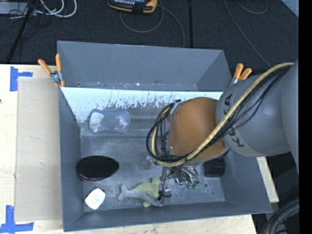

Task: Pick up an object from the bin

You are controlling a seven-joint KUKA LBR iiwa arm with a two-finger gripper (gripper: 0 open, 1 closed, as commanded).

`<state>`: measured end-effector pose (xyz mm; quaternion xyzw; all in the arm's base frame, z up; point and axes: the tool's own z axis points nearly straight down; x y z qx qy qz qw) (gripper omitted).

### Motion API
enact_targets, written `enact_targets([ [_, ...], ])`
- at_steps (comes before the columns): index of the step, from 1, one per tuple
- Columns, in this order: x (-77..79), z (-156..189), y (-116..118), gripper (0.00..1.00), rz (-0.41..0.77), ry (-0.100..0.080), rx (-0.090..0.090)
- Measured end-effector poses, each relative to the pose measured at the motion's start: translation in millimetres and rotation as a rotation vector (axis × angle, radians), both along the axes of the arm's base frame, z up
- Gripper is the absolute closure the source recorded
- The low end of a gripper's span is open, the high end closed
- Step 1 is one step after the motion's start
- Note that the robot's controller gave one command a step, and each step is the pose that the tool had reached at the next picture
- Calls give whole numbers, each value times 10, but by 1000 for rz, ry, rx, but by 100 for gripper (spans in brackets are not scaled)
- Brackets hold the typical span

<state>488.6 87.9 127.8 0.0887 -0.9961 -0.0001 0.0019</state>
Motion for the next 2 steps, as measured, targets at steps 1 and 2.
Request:
enact_targets([
  [1,-169,-423,2,100,44,1,1],
  [2,-169,-423,3,100,44,1,1],
])
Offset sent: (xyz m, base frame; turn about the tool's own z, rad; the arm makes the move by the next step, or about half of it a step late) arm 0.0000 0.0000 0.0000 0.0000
